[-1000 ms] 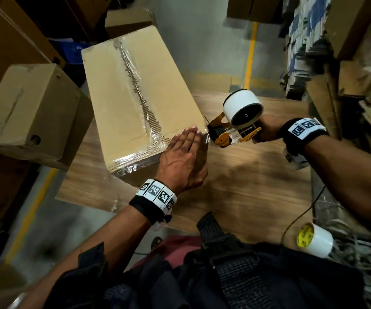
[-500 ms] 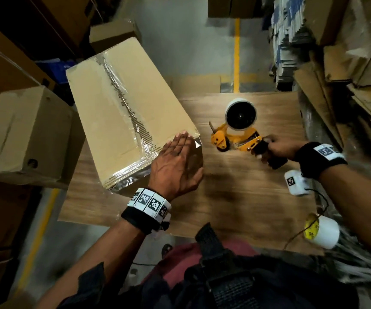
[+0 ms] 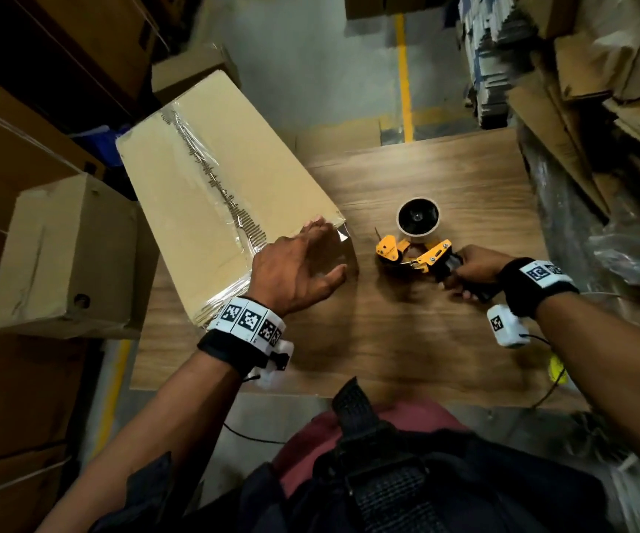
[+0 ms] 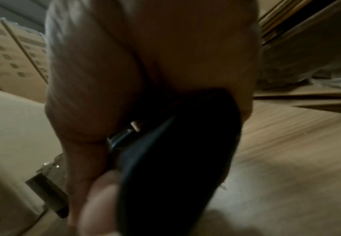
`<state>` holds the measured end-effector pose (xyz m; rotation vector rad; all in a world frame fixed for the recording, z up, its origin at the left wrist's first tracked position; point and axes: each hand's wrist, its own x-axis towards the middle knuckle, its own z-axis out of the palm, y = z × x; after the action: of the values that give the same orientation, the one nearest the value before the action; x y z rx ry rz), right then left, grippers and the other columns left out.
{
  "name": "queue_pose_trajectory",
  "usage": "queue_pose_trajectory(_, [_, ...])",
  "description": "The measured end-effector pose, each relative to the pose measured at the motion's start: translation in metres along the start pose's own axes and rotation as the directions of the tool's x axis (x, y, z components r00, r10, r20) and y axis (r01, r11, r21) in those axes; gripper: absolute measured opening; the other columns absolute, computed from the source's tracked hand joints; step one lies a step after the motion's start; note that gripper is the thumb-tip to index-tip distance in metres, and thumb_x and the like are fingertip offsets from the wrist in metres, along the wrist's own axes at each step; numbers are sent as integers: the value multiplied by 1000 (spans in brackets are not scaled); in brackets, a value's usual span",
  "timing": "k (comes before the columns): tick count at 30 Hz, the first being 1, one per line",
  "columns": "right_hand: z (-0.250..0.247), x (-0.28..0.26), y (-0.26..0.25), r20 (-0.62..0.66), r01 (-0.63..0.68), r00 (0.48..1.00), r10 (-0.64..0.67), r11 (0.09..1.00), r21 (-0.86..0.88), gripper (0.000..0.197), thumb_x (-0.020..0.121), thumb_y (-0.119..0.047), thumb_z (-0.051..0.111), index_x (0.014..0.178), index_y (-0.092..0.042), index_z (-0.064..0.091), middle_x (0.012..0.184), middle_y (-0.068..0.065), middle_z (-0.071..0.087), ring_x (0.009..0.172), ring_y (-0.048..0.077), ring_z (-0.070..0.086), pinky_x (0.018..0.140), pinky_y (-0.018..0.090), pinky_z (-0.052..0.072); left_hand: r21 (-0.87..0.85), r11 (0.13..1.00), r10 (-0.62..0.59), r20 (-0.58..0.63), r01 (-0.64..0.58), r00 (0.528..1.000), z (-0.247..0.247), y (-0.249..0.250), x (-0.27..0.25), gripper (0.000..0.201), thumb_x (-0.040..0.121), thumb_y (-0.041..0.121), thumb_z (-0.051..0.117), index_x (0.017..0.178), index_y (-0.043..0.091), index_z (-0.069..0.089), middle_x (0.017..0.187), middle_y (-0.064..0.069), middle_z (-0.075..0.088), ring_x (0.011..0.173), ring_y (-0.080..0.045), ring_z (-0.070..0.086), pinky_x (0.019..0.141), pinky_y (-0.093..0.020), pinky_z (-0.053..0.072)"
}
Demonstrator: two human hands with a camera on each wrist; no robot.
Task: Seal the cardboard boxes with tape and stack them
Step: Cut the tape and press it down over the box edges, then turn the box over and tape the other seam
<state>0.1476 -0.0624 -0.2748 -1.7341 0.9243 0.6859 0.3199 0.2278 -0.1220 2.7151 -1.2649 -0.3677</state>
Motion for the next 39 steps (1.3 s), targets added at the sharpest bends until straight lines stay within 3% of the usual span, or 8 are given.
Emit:
queue_pose_trajectory(6, [6, -44, -28, -465, -167, 874, -140, 812, -559, 47, 68, -53, 87, 98, -20, 71, 98, 10, 71, 95, 32, 69, 74, 34, 51, -23, 1000, -6, 59, 8, 998, -6, -1, 1, 94, 71, 80, 36, 153, 36, 49, 160, 17, 43, 131, -26, 62, 101, -41, 54])
queue_pose_trajectory(9, [24, -59, -53, -538, 260, 721, -437, 890, -374, 55, 69, -49, 90, 114, -24, 72, 114, 7, 72, 110, 30, 68, 82, 33, 51, -50, 999, 23, 87, -19, 996, -11, -3, 2, 92, 71, 75, 39, 153, 34, 50, 159, 17, 44, 130, -27, 62, 103, -43, 54])
queue_pose_trajectory(11, [45, -55, -72, -469, 624, 644, -604, 770, -134, 69, 70, -34, 94, 132, -19, 67, 131, 1, 68, 124, 18, 63, 98, 32, 51, -58, 998, 42, 120, -35, 992, -15, -4, 2, 91, 71, 72, 40, 153, 33, 51, 158, 15, 46, 130, -26, 63, 103, -43, 54])
queue_pose_trajectory(14, [79, -34, -98, -440, 789, 547, -713, 614, -15, 88, 77, -29, 91, 153, -23, 48, 155, -3, 50, 141, 7, 47, 114, 23, 41, -102, 992, 89, 161, -73, 983, -25, -6, 6, 87, 72, 66, 44, 151, 30, 55, 155, 10, 50, 130, -24, 63, 105, -41, 54])
queue_pose_trajectory(19, [134, 2, -115, -671, 881, 441, -596, 430, 197, 59, 88, -10, 79, 143, -18, 61, 143, -3, 63, 131, 4, 58, 110, 34, 51, -233, 971, 131, 323, -55, 937, -48, -13, 25, 80, 72, 56, 53, 149, 34, 57, 150, 13, 55, 132, -11, 60, 109, -40, 52])
queue_pose_trajectory(26, [176, 7, -128, -902, 919, 190, -388, 394, 24, 40, 93, 0, 60, 132, -3, 68, 135, 9, 67, 124, 15, 66, 107, 32, 52, -200, 977, 145, 361, -75, 921, -55, -19, 32, 81, 70, 53, 54, 149, 35, 56, 150, 18, 53, 133, 3, 54, 110, -30, 49])
queue_pose_trajectory(36, [208, 11, -137, -935, 834, 52, -352, 530, -153, 42, 97, -2, 61, 138, 3, 60, 143, 18, 60, 134, 24, 59, 109, 36, 50, -135, 967, 251, 392, -215, 885, -62, -28, 37, 83, 70, 55, 50, 151, 33, 54, 145, 9, 62, 125, -10, 65, 102, -38, 54])
queue_pose_trajectory(39, [230, 10, -142, -928, 797, 79, -365, 582, -161, 55, 93, -8, 52, 146, 4, 51, 156, 23, 45, 147, 31, 43, 116, 42, 44, -44, 931, 352, 371, -362, 859, -59, -33, 39, 85, 70, 57, 42, 149, 32, 56, 116, -4, 78, 103, -24, 75, 86, -40, 57])
